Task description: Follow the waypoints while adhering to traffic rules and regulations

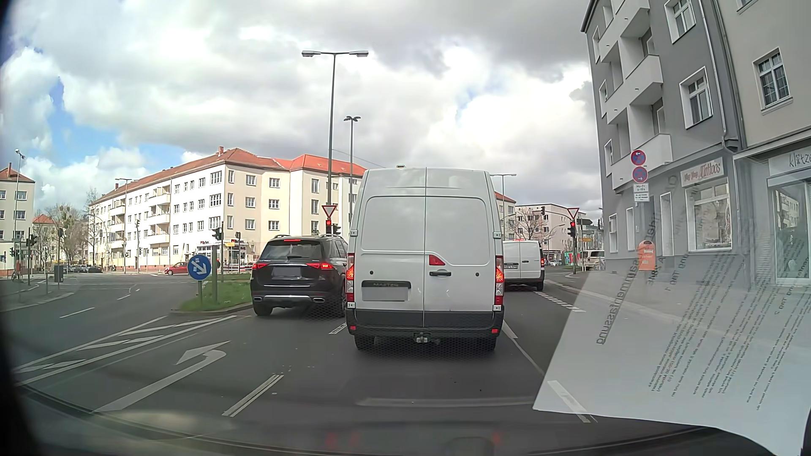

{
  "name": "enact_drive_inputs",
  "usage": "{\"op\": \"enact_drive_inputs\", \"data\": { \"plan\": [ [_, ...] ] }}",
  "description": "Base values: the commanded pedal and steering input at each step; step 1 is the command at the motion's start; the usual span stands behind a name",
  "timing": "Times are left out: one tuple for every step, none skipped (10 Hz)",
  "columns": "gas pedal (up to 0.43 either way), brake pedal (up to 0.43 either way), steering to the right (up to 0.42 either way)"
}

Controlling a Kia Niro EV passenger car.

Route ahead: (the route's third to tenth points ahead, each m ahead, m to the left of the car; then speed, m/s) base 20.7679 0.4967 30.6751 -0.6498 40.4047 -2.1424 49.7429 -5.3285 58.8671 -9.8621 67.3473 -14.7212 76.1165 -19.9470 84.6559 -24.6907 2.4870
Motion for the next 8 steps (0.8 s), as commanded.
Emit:
{"op": "enact_drive_inputs", "data": {
  "plan": [
    [0.000,0.244,-0.011],
    [0.000,0.244,-0.010],
    [0.000,0.244,-0.011],
    [0.000,0.244,-0.011],
    [0.000,0.238,-0.011],
    [0.000,0.238,-0.011],
    [0.000,0.238,-0.011],
    [0.000,0.238,-0.010]
  ]
}}
